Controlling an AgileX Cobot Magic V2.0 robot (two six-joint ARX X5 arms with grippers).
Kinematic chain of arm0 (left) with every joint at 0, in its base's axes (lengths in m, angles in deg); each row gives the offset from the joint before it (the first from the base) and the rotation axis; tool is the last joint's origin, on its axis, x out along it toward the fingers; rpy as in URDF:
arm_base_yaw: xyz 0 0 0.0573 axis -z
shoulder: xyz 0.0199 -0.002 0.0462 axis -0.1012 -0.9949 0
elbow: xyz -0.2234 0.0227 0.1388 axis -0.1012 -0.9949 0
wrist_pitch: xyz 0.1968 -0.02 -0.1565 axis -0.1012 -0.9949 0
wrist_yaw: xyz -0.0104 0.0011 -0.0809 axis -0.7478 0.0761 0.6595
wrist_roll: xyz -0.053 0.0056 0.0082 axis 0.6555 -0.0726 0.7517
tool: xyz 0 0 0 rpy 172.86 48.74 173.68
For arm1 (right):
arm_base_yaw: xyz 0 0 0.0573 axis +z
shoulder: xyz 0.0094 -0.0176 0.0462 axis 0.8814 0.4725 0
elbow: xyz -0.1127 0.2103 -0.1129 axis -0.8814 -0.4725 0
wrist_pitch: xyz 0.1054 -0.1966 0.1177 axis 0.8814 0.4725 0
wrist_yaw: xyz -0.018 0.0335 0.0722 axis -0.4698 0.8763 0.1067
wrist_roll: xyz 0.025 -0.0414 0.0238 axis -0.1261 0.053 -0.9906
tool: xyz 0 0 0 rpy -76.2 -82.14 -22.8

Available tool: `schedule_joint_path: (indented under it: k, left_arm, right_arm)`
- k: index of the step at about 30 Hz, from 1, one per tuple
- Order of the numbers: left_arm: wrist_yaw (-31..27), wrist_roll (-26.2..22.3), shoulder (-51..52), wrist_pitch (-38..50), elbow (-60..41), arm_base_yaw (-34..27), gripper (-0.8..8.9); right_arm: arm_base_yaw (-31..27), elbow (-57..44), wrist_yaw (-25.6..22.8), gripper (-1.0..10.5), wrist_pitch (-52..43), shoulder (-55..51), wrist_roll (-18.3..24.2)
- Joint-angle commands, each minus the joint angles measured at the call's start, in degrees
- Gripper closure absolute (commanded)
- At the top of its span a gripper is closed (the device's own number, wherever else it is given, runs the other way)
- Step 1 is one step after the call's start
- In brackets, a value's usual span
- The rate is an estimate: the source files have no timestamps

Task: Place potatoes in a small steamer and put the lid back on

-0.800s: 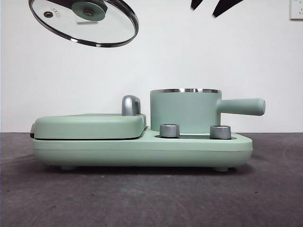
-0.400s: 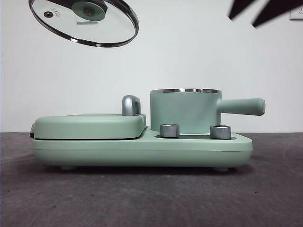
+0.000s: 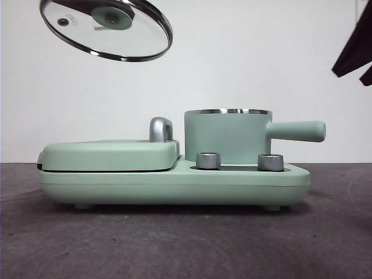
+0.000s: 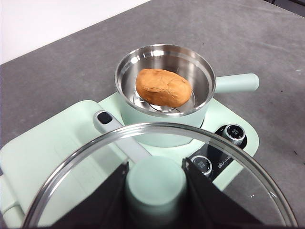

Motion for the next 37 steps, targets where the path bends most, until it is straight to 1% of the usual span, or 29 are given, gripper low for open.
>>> schedule_joint_path:
  k: [1,9,12,16,29,37]
  left_arm:
    - [0.26,0.22,-1.95,3.91,1.09,1.09,8.0]
    - [0.24,0.22,-9.79,16.55,1.11,4.13,8.0]
    - [0.22,0.26,-13.18,22.75,1.22,4.83,8.0]
    - [0.22,0.87,-17.35,28.55,2.16,5.35,8.0]
    - [0.24,0.66,-32.68,31.32,14.88,5.49,8.01]
    - [0.26,-1.77,-40.63,31.43,22.8,6.12,8.01]
  right_arm:
    - [0.33,0.31,0.44,6.2,0.48,-0.98,-2.03]
    - [0.35,0.31,0.46,6.2,0.87,-1.55,-2.03]
    - [0.35,0.31,0.46,6.2,0.87,-1.55,-2.01]
    - [0.35,0.31,0.46,6.2,0.87,-1.55,-2.01]
    - [0.33,0.31,0.39,6.2,0.87,-1.55,-1.99]
    - [0.33,0.31,0.2,6.2,0.85,-1.51,-1.99]
